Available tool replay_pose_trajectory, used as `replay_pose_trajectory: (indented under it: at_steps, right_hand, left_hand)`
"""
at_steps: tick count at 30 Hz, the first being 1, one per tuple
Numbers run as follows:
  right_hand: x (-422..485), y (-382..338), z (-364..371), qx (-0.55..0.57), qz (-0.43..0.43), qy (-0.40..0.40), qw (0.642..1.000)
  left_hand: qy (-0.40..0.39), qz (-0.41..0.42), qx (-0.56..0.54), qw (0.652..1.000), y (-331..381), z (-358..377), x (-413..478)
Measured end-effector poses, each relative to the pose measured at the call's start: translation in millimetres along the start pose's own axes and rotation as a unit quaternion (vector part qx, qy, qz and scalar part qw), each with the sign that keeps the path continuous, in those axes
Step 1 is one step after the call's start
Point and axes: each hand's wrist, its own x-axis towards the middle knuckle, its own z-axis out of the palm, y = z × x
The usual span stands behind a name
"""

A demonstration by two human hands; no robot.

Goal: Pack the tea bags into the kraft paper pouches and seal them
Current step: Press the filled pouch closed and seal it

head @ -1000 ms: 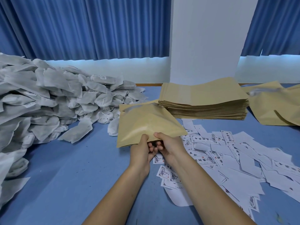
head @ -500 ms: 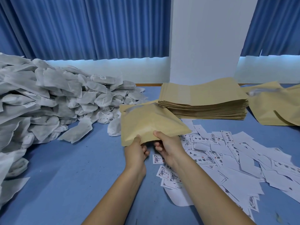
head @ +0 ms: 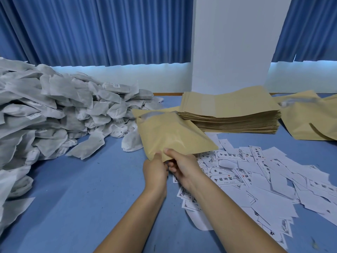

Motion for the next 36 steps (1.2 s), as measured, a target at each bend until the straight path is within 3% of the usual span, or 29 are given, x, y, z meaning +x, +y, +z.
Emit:
replay_pose_trajectory:
  at_steps: [6, 11, 17, 28, 33, 36]
  right_hand:
    - [4.5, -5.2, -0.6, -0.023, 0.007, 0.003, 1.0]
    - [12.3, -14.8, -10.1, 0.035, 0.013, 0.029, 0.999]
    - [18.0, -19.2, -15.9, 0.045, 0.029, 0.022, 0.998]
    - [21.4, -31.1, -33.3, 0.07, 0.015, 0.08, 0.994]
    - [20.6, -36.8, -37.8, 0.066, 0.038, 0.041, 0.996]
    - [22.5, -43.0, -45.9, 0.066, 0.001, 0.087, 0.994]
  left_hand:
    - [-0.037, -0.023, -0.009, 0.999, 4.5, -1.4, -1.1]
    - [-0.009, -0.026, -0.01, 1.0, 9.6, -3.8, 1.1]
    - [-0.005, -0.041, -0.03, 0.999, 13.8, -4.7, 3.4]
    - [-0.003, -0.048, -0.065, 0.997, 17.8, -9.0, 3.4]
    - [0.014, -0.021, -0.07, 0.997, 21.0, -9.4, 2.5]
    - [0.023, -0.01, -0.089, 0.996, 23.8, -13.7, 3.8]
